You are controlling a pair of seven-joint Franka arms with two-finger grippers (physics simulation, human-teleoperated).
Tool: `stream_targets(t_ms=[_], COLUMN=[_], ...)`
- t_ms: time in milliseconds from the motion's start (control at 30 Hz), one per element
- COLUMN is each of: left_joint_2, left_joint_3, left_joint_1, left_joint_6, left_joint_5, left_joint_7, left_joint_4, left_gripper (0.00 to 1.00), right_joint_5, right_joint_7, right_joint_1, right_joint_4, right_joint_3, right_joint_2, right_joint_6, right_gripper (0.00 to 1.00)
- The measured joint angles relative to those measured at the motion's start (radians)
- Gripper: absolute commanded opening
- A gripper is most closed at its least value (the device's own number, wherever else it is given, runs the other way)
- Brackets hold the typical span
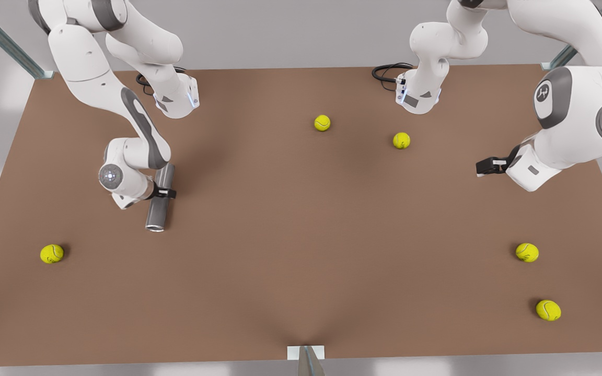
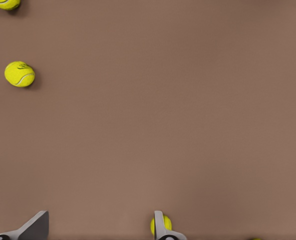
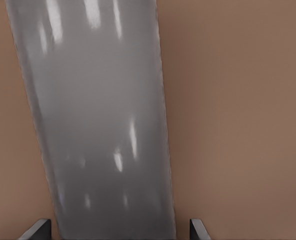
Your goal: Put the tennis tube upright
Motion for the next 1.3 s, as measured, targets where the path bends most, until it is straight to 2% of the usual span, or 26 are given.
stream_targets(t_ms=[167,367,500,600,667,1033,1167,1300], left_joint_2=[0.002,0.002,0.003,0.003,0.003,0.003,0.003,0.003], left_joint_3=[0.000,0.000,0.000,0.000,0.000,0.000,0.000,0.000], left_joint_1=[0.001,0.003,0.003,0.002,0.003,0.002,0.002,0.002], left_joint_6=[0.000,0.000,0.002,0.000,-0.001,-0.003,-0.003,-0.003], left_joint_5=[0.000,0.000,0.000,0.000,0.000,0.000,0.000,0.000], left_joint_7=[0.000,0.000,0.000,0.000,0.000,-0.002,-0.003,-0.005], left_joint_4=[0.000,0.000,0.000,0.000,0.000,0.000,0.000,0.000], left_gripper=[1.00,1.00,1.00,1.00,1.00,1.00,1.00,1.00], right_joint_5=[-0.002,-0.002,-0.001,-0.002,-0.001,-0.002,-0.005,-0.008], right_joint_7=[-0.014,-0.023,-0.026,-0.029,-0.029,-0.044,-0.081,-0.136], right_joint_1=[0.000,-0.002,-0.001,-0.002,-0.006,0.037,0.044,0.087], right_joint_4=[0.000,0.000,0.000,0.000,0.001,0.086,0.258,0.308], right_joint_3=[0.000,0.000,0.000,0.000,0.000,0.002,0.035,0.037], right_joint_2=[0.015,0.015,0.015,0.016,0.015,0.011,0.011,0.012], right_joint_6=[0.004,0.001,0.000,-0.002,-0.006,-0.051,-0.229,-0.235], right_gripper=[1.00,0.84,0.82,0.73,0.70,0.71,0.71,0.71])
